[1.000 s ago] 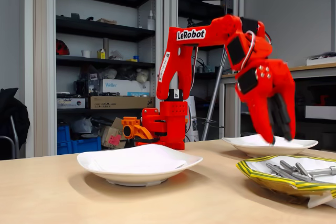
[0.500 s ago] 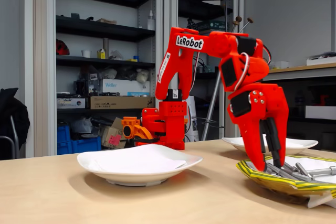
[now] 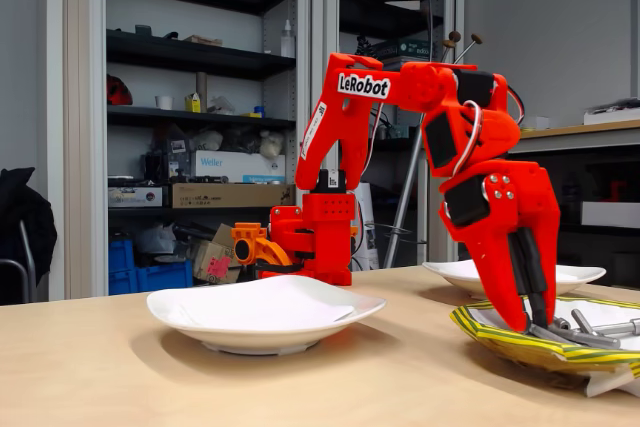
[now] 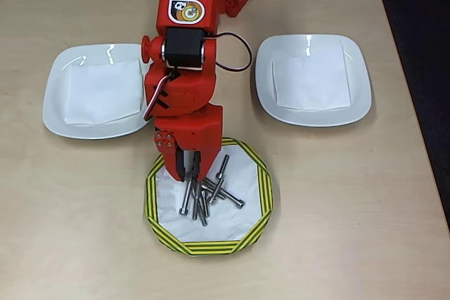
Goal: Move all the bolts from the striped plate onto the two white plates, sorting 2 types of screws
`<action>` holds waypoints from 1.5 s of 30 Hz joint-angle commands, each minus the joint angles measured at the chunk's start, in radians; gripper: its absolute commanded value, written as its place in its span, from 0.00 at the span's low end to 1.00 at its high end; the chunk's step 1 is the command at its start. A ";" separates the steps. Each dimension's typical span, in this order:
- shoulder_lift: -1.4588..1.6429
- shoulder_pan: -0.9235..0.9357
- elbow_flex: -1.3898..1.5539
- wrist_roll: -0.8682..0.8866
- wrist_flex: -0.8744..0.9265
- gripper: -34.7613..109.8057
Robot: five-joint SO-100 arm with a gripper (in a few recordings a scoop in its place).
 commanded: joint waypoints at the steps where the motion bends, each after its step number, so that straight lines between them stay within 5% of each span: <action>1: -0.005 0.009 -0.034 0.000 0.035 0.27; 22: -0.071 0.015 -0.118 -0.077 0.044 0.24; 35: 0.029 0.089 -0.431 -0.219 0.483 0.24; 45: 0.518 0.276 0.212 -0.344 0.333 0.24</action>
